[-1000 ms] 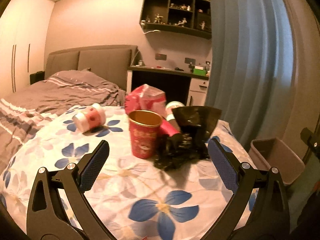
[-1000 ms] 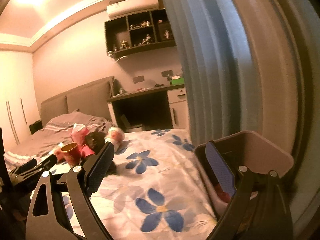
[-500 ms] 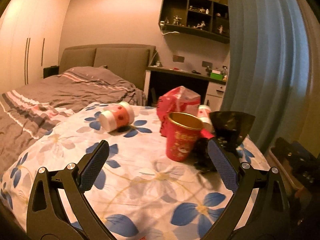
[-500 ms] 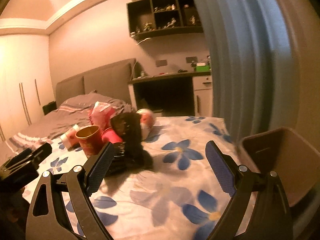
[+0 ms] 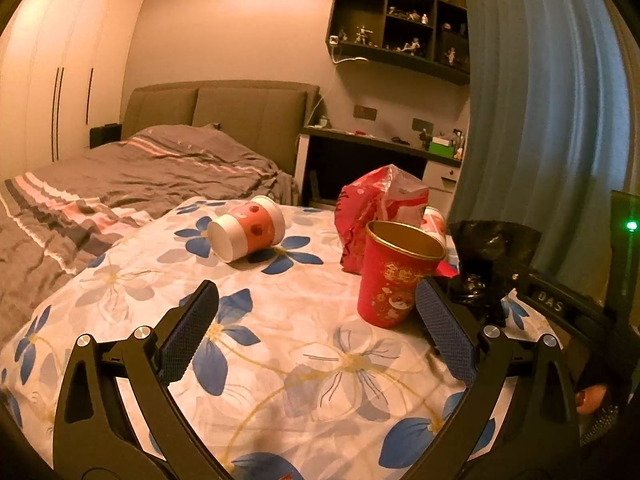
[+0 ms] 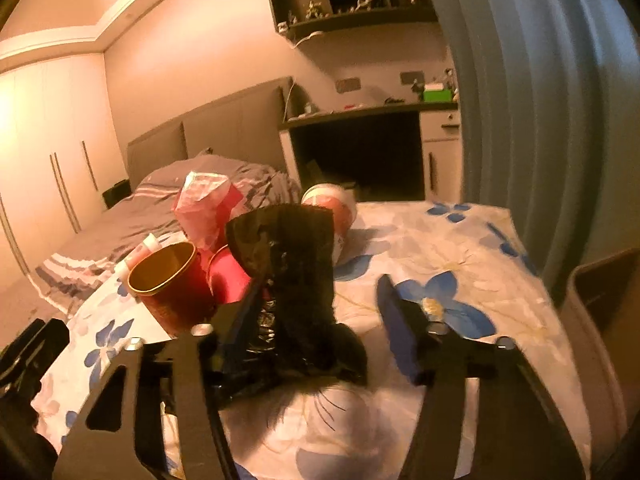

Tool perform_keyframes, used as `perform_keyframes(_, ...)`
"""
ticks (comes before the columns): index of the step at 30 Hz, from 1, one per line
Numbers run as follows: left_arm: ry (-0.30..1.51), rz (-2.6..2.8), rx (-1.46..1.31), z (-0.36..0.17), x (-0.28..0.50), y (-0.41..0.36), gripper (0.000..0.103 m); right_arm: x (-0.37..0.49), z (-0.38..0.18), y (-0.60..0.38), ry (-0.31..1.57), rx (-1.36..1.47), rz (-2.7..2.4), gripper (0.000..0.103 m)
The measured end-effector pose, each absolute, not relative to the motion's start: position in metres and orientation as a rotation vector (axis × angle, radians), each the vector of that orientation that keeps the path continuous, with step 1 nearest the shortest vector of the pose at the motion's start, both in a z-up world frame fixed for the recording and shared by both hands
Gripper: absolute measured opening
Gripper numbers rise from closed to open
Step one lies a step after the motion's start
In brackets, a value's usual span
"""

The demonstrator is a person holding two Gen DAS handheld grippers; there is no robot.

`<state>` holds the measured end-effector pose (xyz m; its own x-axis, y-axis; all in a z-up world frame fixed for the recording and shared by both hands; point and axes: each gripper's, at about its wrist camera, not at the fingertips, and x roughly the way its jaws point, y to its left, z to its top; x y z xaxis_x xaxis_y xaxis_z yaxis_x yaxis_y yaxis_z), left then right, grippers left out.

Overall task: Collect trash
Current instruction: 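Grasp the black plastic bag with the right tool while the left tool grasps the red paper cup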

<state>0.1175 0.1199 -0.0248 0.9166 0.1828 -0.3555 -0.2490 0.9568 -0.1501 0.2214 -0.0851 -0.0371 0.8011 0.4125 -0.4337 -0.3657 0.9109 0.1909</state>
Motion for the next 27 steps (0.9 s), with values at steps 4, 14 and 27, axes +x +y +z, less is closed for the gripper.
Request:
perform_keyframes(4, 0.357, 0.205, -0.205, -0.026, 0.123, 0.120, 0.097, 0.222, -0.040, -0.084, 0.512, 0.094, 0.459, 0.024)
perform_keyframes(14, 0.366, 0.152, -0.189, -0.025, 0.136, 0.102, 0.097, 0.184, -0.028, -0.115, 0.457, 0.120, 0.475, 0.002)
perform_keyframes(27, 0.425, 0.096, -0.200, -0.024, 0.189, 0.078, 0.097, 0.147, -0.013, -0.180, 0.389, 0.218, 0.394, 0.002)
